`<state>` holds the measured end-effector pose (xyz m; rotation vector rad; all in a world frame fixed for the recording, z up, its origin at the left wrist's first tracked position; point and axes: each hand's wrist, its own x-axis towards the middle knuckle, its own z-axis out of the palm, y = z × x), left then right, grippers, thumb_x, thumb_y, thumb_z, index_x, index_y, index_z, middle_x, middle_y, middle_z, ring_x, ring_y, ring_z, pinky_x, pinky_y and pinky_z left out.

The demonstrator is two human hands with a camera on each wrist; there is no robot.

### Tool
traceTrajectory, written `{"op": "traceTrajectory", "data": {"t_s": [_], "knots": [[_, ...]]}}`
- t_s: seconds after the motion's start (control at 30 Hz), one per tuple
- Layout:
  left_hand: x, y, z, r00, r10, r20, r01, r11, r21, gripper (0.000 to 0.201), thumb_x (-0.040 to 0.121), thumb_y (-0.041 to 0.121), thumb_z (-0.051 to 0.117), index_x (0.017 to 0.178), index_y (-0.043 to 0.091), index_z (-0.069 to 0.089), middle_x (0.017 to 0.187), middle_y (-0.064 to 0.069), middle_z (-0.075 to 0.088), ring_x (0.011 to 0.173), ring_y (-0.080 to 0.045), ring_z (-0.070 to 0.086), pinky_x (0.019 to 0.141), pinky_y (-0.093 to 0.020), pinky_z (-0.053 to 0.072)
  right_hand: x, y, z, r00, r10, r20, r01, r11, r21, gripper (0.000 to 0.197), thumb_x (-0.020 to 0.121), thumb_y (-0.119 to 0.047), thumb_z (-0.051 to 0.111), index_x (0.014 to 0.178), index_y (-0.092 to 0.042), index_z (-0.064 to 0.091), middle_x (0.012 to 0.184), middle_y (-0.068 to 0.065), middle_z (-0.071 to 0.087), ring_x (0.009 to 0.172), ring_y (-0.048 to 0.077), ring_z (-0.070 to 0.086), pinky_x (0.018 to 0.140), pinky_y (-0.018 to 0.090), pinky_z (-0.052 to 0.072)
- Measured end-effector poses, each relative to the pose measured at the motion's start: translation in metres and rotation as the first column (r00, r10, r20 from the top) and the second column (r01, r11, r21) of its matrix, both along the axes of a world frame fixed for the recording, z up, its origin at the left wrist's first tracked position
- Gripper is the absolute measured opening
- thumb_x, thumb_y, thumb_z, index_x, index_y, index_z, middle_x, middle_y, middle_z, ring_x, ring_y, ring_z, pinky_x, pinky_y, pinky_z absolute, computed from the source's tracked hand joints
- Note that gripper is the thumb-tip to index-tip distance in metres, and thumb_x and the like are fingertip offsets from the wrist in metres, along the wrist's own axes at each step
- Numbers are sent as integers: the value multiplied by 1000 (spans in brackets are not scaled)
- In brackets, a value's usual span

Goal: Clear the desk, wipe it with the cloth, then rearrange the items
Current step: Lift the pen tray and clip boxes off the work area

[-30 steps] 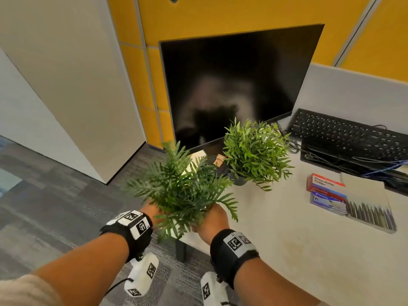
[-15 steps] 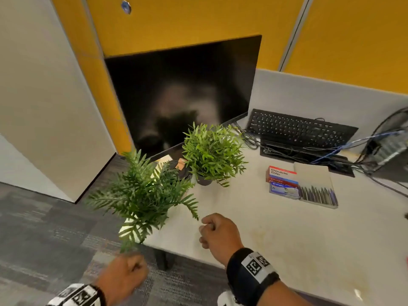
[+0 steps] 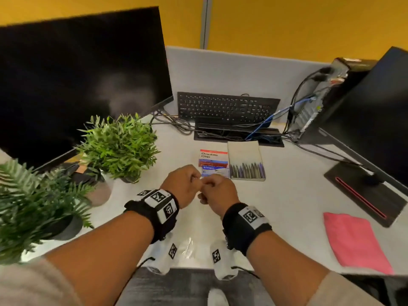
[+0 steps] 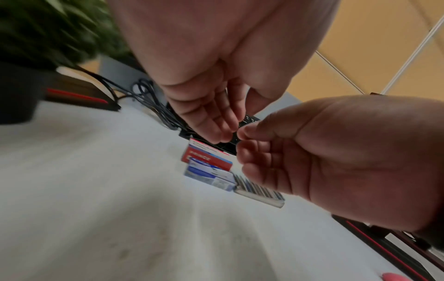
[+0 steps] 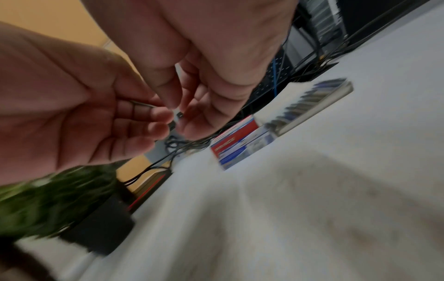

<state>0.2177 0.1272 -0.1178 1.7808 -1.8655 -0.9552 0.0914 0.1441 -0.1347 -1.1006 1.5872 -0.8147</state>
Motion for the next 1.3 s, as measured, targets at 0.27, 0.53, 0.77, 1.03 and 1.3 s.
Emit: {"op": "traceTrajectory", "data": {"t_s": [0.27,0.53,0.77,1.03,1.3], "knots": [[-141,-73,-32,998,-52,-26,54,992,112,32,96,19,42,122,9,57,123,-10,60,116,-29,56,97,-32,45,-136,-88,-31,944,-97,-317,95,995,-20,17,85,-16,56,93,-18,71,100,0,71,98,22,66,88,31,53],[-219,-128,-60,978,1,209,-71,942,327,38,99,22,33,126,6,54,130,-18,52,118,-35,53,102,-42,43,-185,-142,-65,782,118,-612,18,977,212,41,93,-29,56,129,-11,49,131,16,49,119,33,52,99,40,47],[-227,-141,-73,949,63,309,-184,906,382,38,91,35,47,118,8,51,116,-15,61,105,-31,60,94,-40,51,-193,-162,-80,813,53,-579,130,954,270,47,82,-30,71,119,-6,53,124,16,59,111,32,60,90,40,53],[-231,-127,-78,951,216,223,-285,892,351,41,87,31,52,121,10,42,117,-15,59,103,-33,61,90,-43,54,-223,-157,-84,933,-48,-357,162,941,296,42,76,-29,77,108,-4,66,109,15,70,96,30,67,86,39,57],[-242,-109,-70,952,273,141,-306,882,359,55,90,35,51,136,14,33,134,-16,46,119,-33,51,92,-41,45,-234,-126,-67,975,-222,3,219,965,144,20,80,-16,74,92,-19,60,101,9,70,93,28,68,88,47,57]]}}
